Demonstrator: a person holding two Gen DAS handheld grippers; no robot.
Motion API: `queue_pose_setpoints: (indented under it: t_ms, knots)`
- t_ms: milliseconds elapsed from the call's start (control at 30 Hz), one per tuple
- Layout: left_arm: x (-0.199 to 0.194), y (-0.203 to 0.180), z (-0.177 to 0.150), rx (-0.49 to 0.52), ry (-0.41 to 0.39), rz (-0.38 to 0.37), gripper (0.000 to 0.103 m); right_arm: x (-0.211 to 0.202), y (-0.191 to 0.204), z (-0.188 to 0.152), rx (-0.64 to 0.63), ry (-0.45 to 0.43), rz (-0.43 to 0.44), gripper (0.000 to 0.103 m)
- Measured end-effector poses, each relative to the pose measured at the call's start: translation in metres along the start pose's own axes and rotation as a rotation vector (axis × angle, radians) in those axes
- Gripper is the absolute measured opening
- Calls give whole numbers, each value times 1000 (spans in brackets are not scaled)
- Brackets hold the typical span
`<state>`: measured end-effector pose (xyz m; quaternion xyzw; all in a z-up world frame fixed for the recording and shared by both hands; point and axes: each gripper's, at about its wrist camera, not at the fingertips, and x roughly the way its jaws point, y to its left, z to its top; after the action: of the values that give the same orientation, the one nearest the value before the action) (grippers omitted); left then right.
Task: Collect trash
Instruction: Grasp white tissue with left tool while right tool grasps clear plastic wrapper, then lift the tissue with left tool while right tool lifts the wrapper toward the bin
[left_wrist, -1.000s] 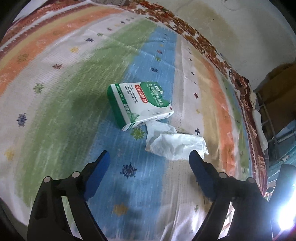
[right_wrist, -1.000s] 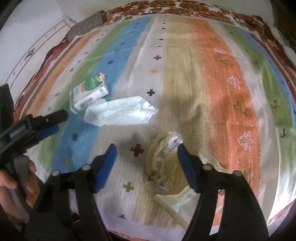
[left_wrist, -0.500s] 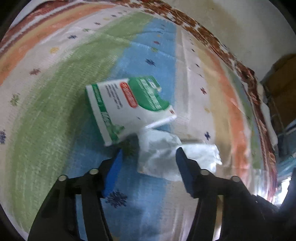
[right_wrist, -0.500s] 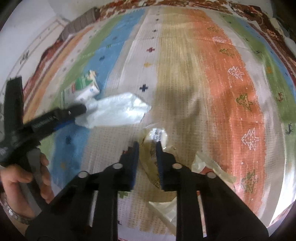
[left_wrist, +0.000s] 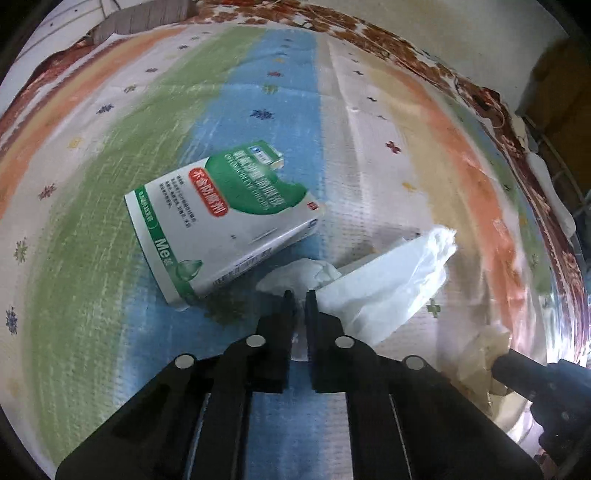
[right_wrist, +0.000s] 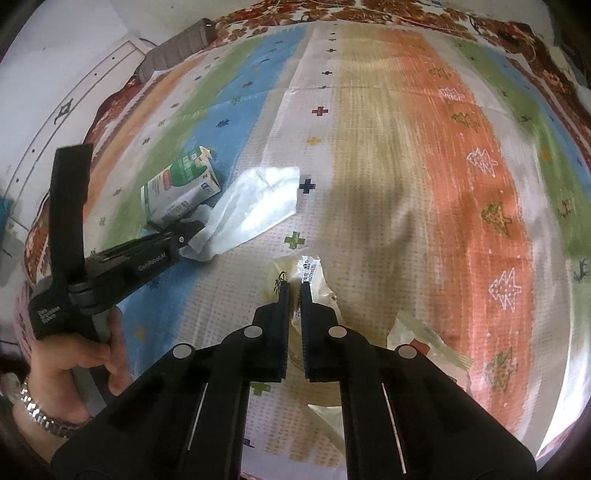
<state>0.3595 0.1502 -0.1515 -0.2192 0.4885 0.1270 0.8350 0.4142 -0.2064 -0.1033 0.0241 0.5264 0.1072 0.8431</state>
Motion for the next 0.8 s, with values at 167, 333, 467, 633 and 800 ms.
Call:
queue_pose_setpoints:
  t_ms: [167, 333, 467, 633, 800]
  knots:
    - [-25, 3, 7, -45, -50, -43, 4, -7, -1, 1, -4, -13, 2, 4]
    - [-62, 4, 4, -86, -93, -105, 4, -17, 2, 3, 7, -20, 48, 4]
    - [-84, 3, 2, -115, -110, -144, 4, -27, 11, 1, -14, -41, 50, 4]
    - [-109, -3, -1, -106, -127, -165, 4, -47, 18, -8, -15, -63, 59, 4]
    - [-132, -7, -3, -79, -145, -178, 4, -72, 32, -14, -44, -108, 72, 4]
